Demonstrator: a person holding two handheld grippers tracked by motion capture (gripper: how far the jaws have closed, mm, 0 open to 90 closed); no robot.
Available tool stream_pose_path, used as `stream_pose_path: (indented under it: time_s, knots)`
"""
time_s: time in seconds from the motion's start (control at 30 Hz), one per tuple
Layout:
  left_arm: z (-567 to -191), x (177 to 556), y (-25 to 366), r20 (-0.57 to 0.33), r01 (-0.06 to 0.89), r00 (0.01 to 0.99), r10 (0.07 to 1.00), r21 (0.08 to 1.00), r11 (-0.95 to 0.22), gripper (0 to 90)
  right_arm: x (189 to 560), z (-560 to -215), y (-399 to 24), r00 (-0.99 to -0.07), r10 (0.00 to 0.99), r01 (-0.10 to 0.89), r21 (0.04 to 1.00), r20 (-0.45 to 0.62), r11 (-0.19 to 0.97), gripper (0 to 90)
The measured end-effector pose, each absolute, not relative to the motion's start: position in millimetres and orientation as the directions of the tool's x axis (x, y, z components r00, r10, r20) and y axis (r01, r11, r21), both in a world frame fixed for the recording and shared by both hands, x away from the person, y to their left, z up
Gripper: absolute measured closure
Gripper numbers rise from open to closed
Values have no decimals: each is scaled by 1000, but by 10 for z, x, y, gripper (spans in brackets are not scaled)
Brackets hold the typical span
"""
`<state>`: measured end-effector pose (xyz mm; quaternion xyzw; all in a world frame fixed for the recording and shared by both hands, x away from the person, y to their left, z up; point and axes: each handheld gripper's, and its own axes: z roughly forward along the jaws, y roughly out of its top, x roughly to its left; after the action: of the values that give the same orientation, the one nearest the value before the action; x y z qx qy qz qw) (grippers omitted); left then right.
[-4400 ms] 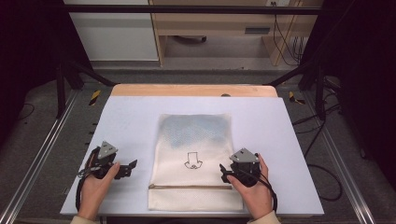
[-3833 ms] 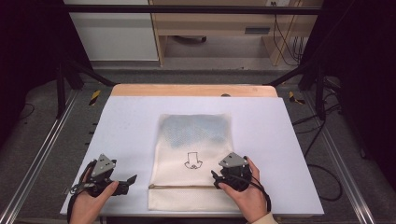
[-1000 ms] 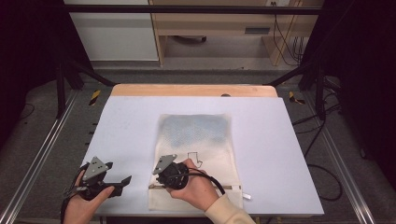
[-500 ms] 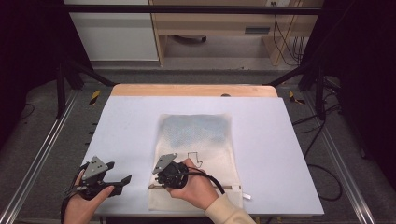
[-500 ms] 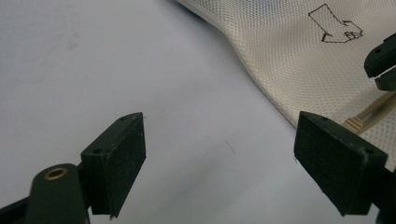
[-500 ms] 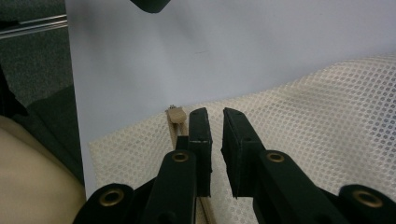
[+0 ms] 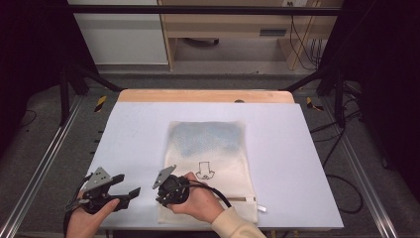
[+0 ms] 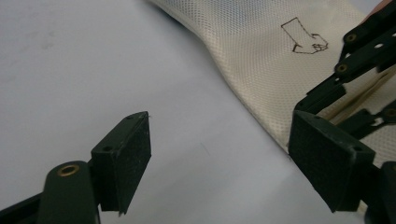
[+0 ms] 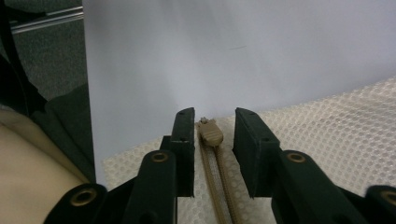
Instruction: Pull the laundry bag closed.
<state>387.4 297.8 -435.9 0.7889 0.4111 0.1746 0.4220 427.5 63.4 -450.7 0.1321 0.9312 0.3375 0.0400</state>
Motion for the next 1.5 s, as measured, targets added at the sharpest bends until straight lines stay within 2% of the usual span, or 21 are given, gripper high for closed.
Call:
stream_pose_path:
  time_s: [0.03,0.07,0.13,0.43,0.63,0.7,0.87,1.17,1.2,1.3,1.5]
  knots:
    - [-4356,3868,2975,-84,502,603,793,812,-296,211,4275,-4507,634,-962,273,219,639,15,737,724]
    - [-4347,3855,2960,-99,502,610,786,815,-288,212,4296,-4534,645,-962,270,230,624,32,747,797]
    - [-4344,3847,2946,-92,499,615,783,814,-297,222,4307,-4535,642,-963,265,234,625,44,745,815]
    - [-4434,3755,2687,-204,546,690,695,777,-314,266,4298,-4427,552,-961,269,242,659,62,712,818]
    - [-4502,3736,2557,-210,557,716,665,746,-364,290,4307,-4382,500,-964,259,228,673,56,704,818]
    - [-4537,3742,2530,-238,576,719,653,729,-369,290,4309,-4375,499,-963,262,231,675,59,700,818]
    - [-4603,3764,2437,-225,584,722,654,705,-402,302,4303,-4332,495,-967,252,213,675,42,706,819]
    - [-4665,3846,2334,-260,606,712,652,696,-385,351,4273,-4239,481,-968,249,199,684,25,702,821]
    - [-4664,3871,2336,-282,609,715,640,700,-373,389,4270,-4225,472,-967,252,200,685,25,701,820]
    - [-4671,3899,2328,-305,613,717,627,705,-358,418,4270,-4217,466,-968,249,195,688,22,699,821]
    - [-4695,3947,2297,-355,619,733,581,703,-351,445,4274,-4186,449,-967,254,200,698,27,688,820]
